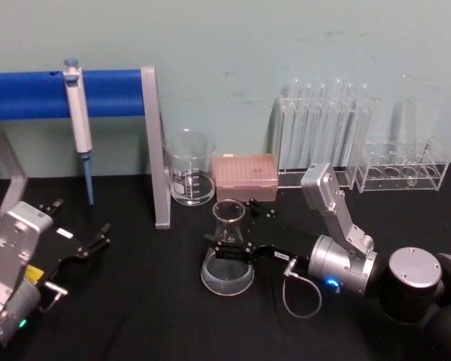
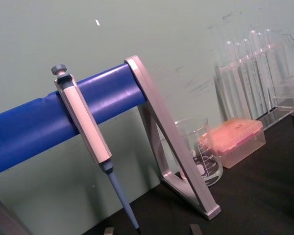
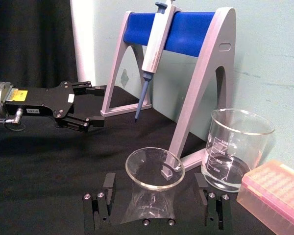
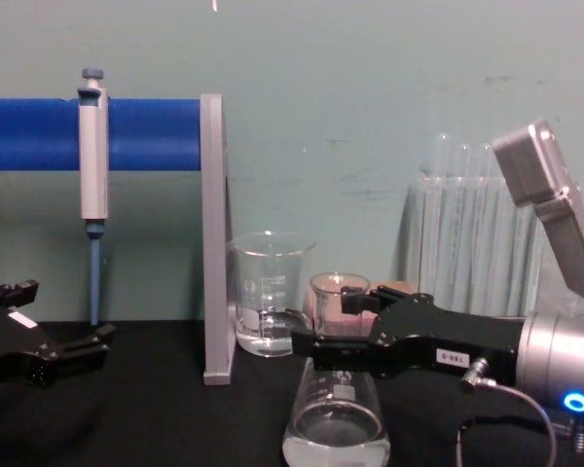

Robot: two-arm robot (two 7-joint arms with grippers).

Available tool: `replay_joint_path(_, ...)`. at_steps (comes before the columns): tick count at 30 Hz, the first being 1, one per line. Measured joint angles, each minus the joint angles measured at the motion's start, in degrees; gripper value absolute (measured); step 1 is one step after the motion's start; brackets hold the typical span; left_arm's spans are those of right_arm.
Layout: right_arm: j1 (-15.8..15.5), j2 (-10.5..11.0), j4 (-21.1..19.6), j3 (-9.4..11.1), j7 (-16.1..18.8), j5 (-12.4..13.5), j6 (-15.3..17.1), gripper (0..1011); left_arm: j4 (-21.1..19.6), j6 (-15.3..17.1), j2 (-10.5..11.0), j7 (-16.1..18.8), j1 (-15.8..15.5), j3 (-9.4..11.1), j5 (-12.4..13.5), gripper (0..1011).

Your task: Grasp the erlenmeyer flask with one hand, shake it three times, then place it back.

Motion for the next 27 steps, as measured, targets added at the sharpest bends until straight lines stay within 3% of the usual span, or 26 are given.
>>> replay_joint_path(5,-0.03,0.02,-0.02,0.03,0.0,0.02,0.0,977,0.0,0.0,0.0,0.0,0.0,0.0,0.0,1001)
replay_joint_path(11,-0.06,0.05,-0.06,0.05,0.0,0.06,0.0,867,0.0,0.0,0.0,0.0,0.0,0.0,0.0,1001)
replay_joint_path(22,-0.08,0.07,-0.1,0.05,0.01,0.09,0.03,507,0.0,0.0,0.0,0.0,0.0,0.0,0.0,1001)
replay_joint_path(27,-0.07,0.07,-0.1,0.05,0.01,0.1,0.05,452,0.0,0.0,0.0,0.0,0.0,0.0,0.0,1001)
